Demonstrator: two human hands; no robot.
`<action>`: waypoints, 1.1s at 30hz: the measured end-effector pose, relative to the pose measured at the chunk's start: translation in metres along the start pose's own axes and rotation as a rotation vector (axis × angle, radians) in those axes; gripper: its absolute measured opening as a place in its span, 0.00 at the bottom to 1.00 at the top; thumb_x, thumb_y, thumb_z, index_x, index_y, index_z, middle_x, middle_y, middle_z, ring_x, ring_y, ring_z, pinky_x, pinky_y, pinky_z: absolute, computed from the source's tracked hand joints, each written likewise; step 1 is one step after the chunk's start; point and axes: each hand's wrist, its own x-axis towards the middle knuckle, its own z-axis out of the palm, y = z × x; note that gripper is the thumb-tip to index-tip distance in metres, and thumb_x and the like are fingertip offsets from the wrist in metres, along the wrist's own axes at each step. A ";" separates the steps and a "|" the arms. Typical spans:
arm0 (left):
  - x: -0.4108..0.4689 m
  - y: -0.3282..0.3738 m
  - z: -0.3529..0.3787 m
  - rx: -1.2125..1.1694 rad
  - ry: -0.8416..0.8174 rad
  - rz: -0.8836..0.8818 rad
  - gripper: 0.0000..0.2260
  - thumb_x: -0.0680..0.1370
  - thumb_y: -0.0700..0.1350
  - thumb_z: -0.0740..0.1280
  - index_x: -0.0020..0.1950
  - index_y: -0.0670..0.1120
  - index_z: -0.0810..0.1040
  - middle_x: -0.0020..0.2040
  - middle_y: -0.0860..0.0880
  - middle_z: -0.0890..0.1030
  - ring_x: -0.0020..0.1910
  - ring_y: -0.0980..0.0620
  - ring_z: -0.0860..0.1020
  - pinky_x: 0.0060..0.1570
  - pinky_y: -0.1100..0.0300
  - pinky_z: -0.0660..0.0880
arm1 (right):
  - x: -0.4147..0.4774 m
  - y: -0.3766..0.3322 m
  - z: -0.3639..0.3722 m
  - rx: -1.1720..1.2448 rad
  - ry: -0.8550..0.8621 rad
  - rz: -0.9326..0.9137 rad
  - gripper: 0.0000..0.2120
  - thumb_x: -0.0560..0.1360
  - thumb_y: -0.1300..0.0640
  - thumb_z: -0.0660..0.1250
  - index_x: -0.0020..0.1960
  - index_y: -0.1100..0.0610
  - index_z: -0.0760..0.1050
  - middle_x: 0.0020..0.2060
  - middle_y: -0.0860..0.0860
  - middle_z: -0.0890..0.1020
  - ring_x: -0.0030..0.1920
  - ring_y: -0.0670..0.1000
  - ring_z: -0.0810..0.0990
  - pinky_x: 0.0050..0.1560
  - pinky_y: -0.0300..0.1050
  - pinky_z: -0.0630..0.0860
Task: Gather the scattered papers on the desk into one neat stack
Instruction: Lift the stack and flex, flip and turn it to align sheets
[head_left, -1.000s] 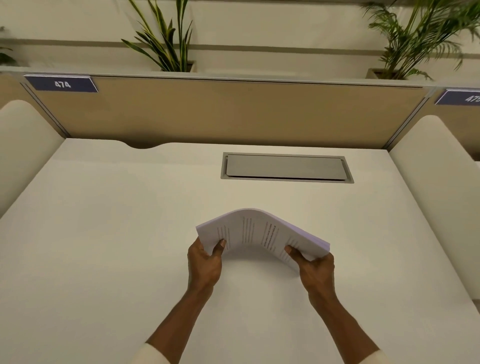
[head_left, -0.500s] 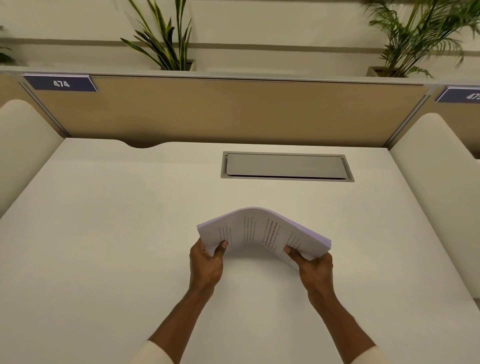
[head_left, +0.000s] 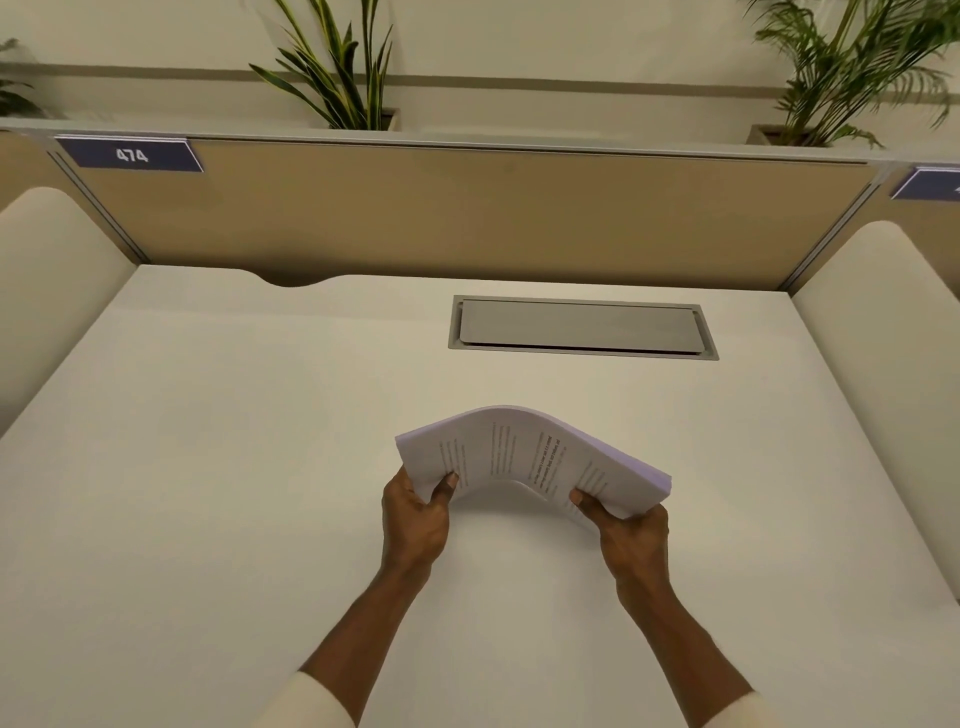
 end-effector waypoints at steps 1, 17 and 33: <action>-0.001 -0.001 0.000 0.005 0.000 -0.006 0.17 0.79 0.36 0.76 0.66 0.50 0.82 0.56 0.56 0.87 0.57 0.53 0.85 0.48 0.69 0.83 | -0.001 0.001 0.001 -0.003 -0.002 0.009 0.23 0.71 0.63 0.84 0.54 0.38 0.83 0.47 0.40 0.90 0.51 0.45 0.88 0.47 0.40 0.85; 0.015 0.050 -0.045 0.102 -0.599 -0.305 0.16 0.77 0.32 0.78 0.64 0.43 0.85 0.58 0.46 0.90 0.55 0.43 0.90 0.56 0.45 0.86 | 0.025 -0.011 -0.067 -0.179 -0.373 0.293 0.23 0.64 0.48 0.90 0.56 0.52 0.90 0.53 0.55 0.92 0.52 0.59 0.92 0.46 0.48 0.88; -0.032 0.019 -0.019 -0.208 -0.230 -0.397 0.20 0.77 0.30 0.76 0.69 0.40 0.82 0.62 0.42 0.88 0.60 0.38 0.87 0.62 0.37 0.83 | -0.022 -0.003 -0.001 0.363 -0.231 0.465 0.20 0.72 0.56 0.82 0.63 0.54 0.87 0.59 0.58 0.90 0.55 0.59 0.91 0.48 0.51 0.88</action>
